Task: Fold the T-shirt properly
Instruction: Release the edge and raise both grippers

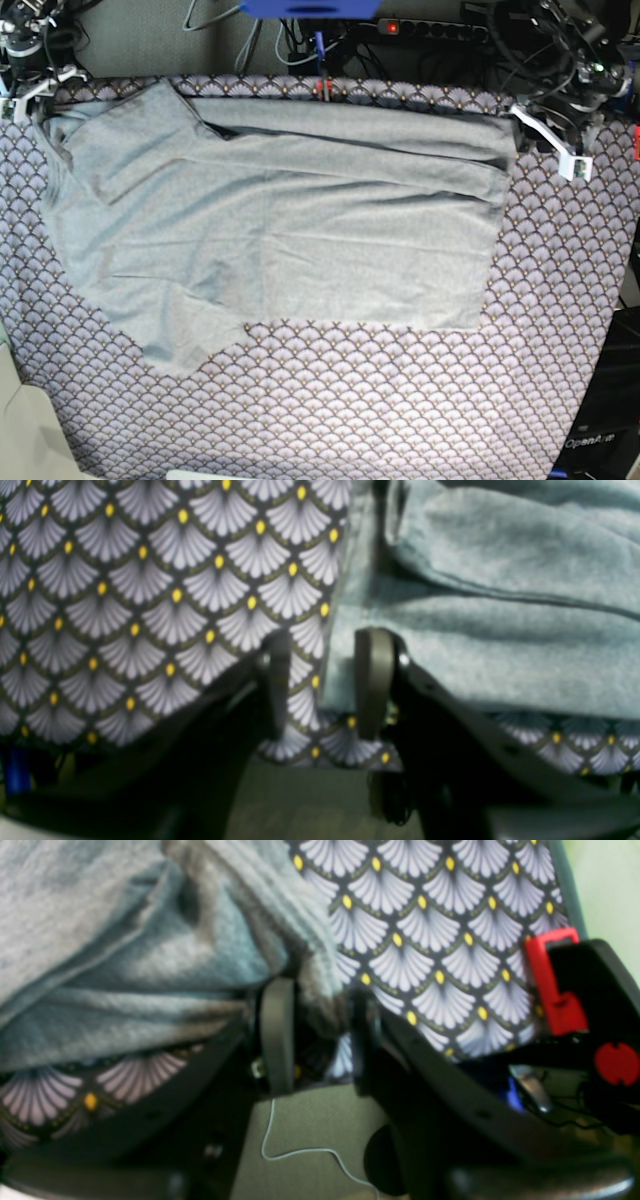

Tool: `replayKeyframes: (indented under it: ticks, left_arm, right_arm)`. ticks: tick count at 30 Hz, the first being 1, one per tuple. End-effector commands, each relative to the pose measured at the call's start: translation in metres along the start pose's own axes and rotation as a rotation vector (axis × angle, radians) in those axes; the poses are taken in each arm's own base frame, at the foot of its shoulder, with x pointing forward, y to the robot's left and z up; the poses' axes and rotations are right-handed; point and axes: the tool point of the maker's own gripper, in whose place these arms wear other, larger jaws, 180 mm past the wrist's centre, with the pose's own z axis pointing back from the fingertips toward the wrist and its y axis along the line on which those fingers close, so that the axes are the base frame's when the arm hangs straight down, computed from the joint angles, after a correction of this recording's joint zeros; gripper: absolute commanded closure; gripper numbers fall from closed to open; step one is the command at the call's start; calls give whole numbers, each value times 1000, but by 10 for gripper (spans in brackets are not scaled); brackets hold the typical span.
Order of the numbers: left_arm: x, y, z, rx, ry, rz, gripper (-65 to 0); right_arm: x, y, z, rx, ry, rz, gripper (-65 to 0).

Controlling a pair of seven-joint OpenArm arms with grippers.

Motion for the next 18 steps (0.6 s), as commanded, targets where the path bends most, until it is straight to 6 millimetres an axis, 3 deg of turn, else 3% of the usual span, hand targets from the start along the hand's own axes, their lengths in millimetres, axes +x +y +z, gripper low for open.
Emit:
replayKeyframes:
  ticks: [1, 8, 15, 18]
  left_arm:
    - [14, 3, 4, 7, -48, -12, -217]
    - [19, 3, 3, 8, -60, -13, -218]
    - [40, 4, 8, 21, -107, -39, -220]
    - [50, 3, 10, 26, -130, -47, -274]
  right_arm:
    - [11, -17, 6, -41, -38, 12, -199]
    - [9, -37, 13, -101, -42, -14, -200]
    - [6, -35, 14, -92, -34, -8, -201]
    - [7, -37, 15, -100, -36, -10, -201]
